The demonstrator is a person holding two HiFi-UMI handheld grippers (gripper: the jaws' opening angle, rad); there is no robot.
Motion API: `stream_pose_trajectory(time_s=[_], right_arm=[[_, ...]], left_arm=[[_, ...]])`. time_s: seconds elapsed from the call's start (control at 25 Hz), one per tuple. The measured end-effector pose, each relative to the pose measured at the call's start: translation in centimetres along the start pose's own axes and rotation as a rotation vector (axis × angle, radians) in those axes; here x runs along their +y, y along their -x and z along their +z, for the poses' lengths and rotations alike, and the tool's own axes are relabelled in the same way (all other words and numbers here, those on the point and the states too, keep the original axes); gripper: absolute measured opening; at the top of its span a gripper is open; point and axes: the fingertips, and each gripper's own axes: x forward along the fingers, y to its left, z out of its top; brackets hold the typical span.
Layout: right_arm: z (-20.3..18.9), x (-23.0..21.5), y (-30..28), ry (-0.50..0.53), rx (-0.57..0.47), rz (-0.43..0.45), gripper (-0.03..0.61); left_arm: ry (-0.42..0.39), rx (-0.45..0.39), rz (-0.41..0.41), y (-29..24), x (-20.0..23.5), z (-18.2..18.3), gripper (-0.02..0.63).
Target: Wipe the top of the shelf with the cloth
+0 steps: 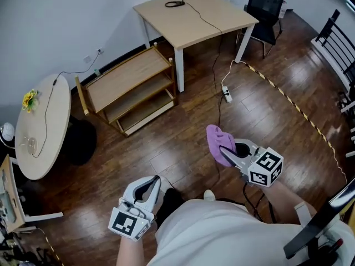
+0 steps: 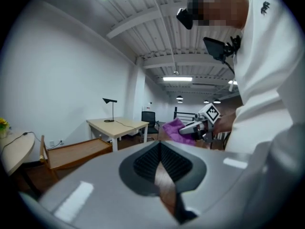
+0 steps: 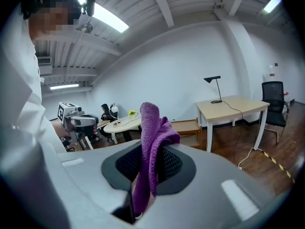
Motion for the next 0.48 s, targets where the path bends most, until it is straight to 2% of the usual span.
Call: stream_pose_trajectory(time_s=[0.36, 0.48], right_arm=[[-0.7, 0.6, 9.3, 0.025, -0.101, 0.040, 0.051], [-0.3, 1.4, 11.3, 0.042, -0.117, 0.046, 0.051]], left_arm=[[0.011, 0.047, 0.007, -0.9, -10.1, -1.8, 0.021], [-0.001, 0.050, -0.007, -1.1, -11.6, -1.1, 0.021]])
